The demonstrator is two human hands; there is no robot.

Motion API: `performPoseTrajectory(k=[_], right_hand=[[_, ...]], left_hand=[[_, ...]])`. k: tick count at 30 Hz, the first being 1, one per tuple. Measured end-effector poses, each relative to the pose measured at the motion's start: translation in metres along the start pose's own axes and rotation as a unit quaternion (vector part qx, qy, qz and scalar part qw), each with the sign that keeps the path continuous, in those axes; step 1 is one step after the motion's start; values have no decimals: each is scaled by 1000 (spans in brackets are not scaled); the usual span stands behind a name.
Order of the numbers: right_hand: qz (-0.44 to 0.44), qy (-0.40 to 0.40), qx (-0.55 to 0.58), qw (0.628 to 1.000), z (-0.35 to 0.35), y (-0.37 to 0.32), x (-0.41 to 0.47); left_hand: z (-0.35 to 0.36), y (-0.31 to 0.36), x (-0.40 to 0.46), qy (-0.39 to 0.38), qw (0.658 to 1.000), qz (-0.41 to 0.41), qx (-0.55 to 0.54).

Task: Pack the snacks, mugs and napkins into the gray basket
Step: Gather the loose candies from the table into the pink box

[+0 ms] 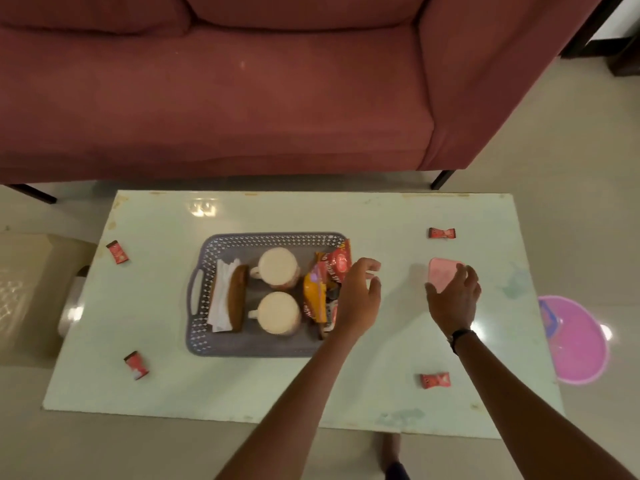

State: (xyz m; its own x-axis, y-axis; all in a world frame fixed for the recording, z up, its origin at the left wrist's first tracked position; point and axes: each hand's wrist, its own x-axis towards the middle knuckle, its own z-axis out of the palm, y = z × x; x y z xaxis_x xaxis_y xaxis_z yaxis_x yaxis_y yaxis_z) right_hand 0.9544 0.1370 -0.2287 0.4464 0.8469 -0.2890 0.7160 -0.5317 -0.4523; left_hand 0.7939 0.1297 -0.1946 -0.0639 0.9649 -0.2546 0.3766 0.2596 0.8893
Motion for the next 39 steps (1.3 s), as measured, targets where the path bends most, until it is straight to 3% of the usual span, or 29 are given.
performPoseTrajectory(k=[6,14,17,23,29,34,37,39], right_hand=[[28,-71,5,997,3,19,40],[17,-129,-26,991,13,24,57],[-9,-184,5,983,7,27,47],[-64,-235,122,962,-2,16,1],[-105,-278,147,944,-14,10,-11],[-92,-347,225,906,-27,7,6],[-21,-404,324,855,-30,14,16],[10,-414,348,841,-30,21,22]], left_hand=[[63,-6,13,-55,990,-129,-26],[82,-26,9,-45,971,-231,-53],[83,-31,2,-46,959,-268,-83],[84,-34,-5,-77,873,-372,-305],[81,-39,1,-104,866,-352,-340],[73,-52,4,-120,844,-345,-393],[72,-55,8,-122,816,-350,-445],[74,-56,13,-101,826,-353,-427]])
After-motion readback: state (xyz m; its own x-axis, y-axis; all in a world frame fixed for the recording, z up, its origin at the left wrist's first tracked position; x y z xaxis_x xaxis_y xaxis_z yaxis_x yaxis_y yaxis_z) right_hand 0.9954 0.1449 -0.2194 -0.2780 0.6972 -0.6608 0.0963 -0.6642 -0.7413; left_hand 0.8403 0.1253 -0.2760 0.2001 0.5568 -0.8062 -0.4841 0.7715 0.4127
